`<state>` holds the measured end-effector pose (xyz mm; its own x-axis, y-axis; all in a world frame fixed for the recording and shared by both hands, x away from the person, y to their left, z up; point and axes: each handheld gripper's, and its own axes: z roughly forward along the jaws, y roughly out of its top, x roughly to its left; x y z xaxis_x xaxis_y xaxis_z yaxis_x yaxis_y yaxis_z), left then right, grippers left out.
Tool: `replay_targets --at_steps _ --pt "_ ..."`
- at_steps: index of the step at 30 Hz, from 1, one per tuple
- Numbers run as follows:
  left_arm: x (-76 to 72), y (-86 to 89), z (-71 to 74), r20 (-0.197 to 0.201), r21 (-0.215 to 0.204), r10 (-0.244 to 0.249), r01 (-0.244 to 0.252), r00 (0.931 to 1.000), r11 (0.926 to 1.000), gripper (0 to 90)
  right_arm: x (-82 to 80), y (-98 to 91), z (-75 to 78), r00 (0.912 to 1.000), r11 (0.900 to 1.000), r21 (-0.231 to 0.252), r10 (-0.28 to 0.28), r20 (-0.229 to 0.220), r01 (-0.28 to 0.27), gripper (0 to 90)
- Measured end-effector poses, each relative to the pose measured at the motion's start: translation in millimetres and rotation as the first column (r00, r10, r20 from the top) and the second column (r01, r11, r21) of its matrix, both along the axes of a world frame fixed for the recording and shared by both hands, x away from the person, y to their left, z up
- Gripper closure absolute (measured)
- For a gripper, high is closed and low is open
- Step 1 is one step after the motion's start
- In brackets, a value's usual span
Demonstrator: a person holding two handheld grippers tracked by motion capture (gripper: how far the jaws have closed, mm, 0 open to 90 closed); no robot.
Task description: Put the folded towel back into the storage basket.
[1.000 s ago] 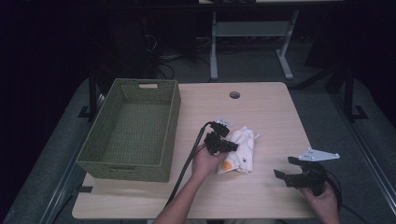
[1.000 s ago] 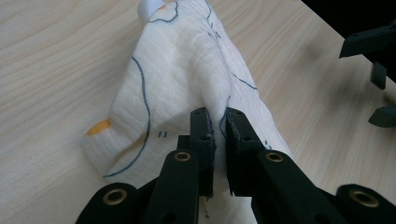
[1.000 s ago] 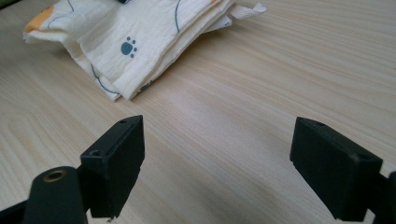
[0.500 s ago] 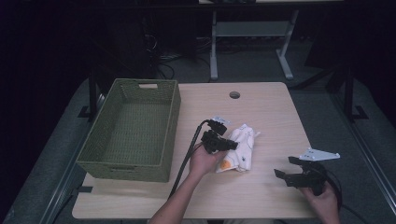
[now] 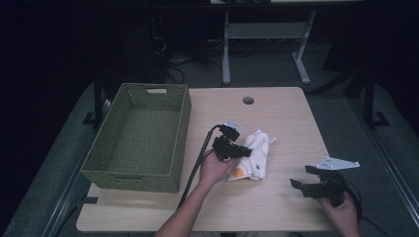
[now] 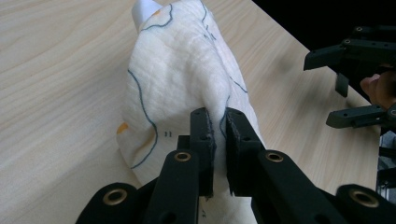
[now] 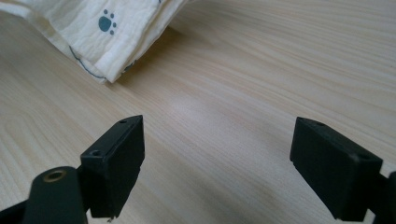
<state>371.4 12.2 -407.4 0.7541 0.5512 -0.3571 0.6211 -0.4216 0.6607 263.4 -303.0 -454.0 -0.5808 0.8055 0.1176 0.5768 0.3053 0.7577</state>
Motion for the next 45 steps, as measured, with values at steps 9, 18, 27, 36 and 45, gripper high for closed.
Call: replay_targets --at_steps 9,18,27,36,45 --pt "0.6 4.2 1.2 -0.007 -0.006 0.0 0.0 1.0 1.0 83.4 0.6 1.1 -0.8 1.0 1.0 -0.007 0.002 -0.005 -0.002 17.1" --pt "0.3 12.0 7.7 -0.009 -0.02 0.002 -0.002 1.0 0.9998 83.4 1.3 2.2 -1.1 1.0 0.9999 -0.012 0.003 -0.003 -0.003 17.0" --pt "-1.1 23.0 17.0 -0.003 -0.033 0.006 -0.006 1.0 0.9994 83.4 1.2 3.5 -1.2 1.0 0.9998 -0.02 0.003 -0.006 -0.003 17.0" --pt "-1.3 27.7 21.2 -0.009 -0.044 -0.001 0.001 1.0 0.999 83.4 1.1 3.7 -0.6 1.0 0.9998 -0.022 0.001 0.0 -0.001 16.9" --pt "-2.9 39.5 28.7 -0.017 -0.07 0.002 -0.003 0.9998 0.9975 83.4 0.9 4.9 -0.8 1.0 0.9996 -0.029 -0.002 -0.004 0.002 16.8"
